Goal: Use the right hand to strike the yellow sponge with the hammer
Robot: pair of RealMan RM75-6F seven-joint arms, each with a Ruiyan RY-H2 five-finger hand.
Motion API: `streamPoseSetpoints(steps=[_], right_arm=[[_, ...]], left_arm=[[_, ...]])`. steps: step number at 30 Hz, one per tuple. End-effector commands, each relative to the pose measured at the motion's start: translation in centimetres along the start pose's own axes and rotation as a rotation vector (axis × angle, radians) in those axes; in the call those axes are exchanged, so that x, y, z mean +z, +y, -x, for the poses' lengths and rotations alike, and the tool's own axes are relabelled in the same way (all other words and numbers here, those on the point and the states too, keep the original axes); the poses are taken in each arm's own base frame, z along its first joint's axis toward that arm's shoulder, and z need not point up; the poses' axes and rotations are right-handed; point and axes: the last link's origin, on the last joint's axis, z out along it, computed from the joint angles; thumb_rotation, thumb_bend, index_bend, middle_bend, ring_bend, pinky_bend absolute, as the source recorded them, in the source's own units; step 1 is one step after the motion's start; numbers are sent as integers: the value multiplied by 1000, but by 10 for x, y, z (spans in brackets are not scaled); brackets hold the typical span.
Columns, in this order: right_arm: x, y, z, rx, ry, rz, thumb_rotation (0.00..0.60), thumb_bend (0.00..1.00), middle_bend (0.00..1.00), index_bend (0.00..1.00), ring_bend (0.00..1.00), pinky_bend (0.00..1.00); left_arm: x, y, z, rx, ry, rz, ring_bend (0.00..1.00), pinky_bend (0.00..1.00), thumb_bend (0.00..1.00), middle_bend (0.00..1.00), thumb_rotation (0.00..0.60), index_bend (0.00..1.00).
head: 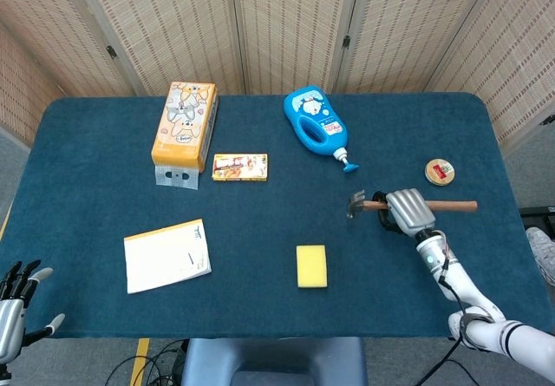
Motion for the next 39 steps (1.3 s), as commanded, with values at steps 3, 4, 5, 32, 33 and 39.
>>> streamPoseSetpoints(steps=[3, 4, 5, 32, 33, 39], right_arm=[[-11, -12, -3, -20, 50, -81, 600, 702, 809, 792, 667, 722], [-13, -15, -3, -25, 58, -102, 600, 702, 813, 795, 671, 730], [-15, -19, -4, -29, 63, -118, 600, 702, 817, 797, 675, 737], [-32, -82, 23, -140, -10, -383, 600, 701, 838, 813, 701, 749], [-32, -81, 27, -147, -24, -380, 600, 702, 838, 813, 701, 749], [-30, -78, 40, -203, -67, -382, 600, 701, 838, 813, 701, 749]], left_arm=[[0, 1, 0, 0, 4, 0, 56, 199, 199, 157, 600, 238], [0, 1, -1, 0, 4, 2, 56, 199, 199, 157, 600, 238], [0, 1, -1, 0, 4, 2, 56, 199, 199, 157, 600, 238], [-8, -7, -4, -2, 7, -27, 56, 199, 199, 157, 600, 238], [-9, -8, -4, -2, 6, -29, 56, 199, 199, 157, 600, 238], [-10, -8, -3, -5, 9, -28, 56, 199, 199, 157, 600, 238]])
